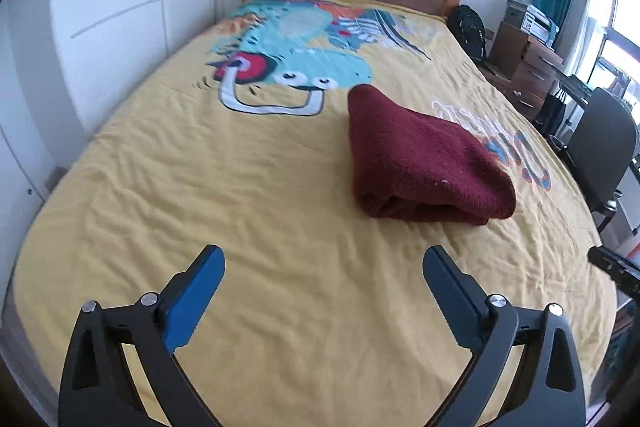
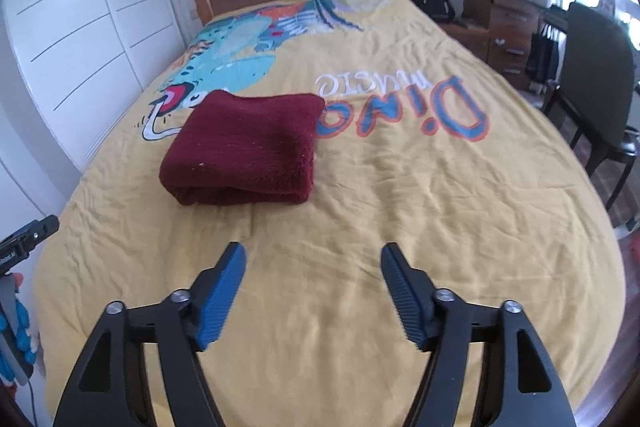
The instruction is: Fold small clothes
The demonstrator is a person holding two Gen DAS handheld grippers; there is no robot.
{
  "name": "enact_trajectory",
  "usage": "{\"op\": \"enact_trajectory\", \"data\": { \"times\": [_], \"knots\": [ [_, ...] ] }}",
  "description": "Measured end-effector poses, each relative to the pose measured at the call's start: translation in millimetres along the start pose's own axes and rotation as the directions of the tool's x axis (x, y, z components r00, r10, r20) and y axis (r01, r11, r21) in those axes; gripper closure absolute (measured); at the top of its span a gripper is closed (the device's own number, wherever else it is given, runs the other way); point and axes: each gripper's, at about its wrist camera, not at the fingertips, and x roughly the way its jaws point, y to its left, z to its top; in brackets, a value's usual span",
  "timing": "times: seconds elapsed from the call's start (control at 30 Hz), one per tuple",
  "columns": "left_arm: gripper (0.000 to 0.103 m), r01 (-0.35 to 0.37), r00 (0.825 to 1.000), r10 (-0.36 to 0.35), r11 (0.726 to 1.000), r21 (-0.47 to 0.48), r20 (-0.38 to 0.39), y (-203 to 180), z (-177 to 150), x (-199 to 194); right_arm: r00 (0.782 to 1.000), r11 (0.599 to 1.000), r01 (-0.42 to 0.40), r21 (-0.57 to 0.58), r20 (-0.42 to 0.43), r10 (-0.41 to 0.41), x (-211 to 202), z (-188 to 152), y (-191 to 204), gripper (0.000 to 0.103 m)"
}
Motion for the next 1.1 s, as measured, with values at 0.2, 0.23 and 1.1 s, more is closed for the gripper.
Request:
{"op": "enact_trajectory", "data": {
  "times": [0.2,0.23,1.1],
  "knots": [
    [0.001,-0.068,0.997,0.066,0.997,0.041,0.049,2.6,-27.6,-32.3,0.998,1.0,0.023,0.003,0.054,-0.023,-32.5,-18.1,10.4,0.014],
    [0.001,-0.073,0.996,0.071,0.996,0.046,0.054,3.4,-32.4,-36.5,0.998,1.0,0.026,0.003,0.063,-0.027,-36.6,-21.4,11.6,0.007],
    [0.001,-0.119,0.974,0.102,0.99,0.074,0.203,-5.2,-76.9,-103.1,0.98,0.995,0.095,0.029,0.171,-0.098,-88.3,-64.5,11.1,0.0]
  ]
}}
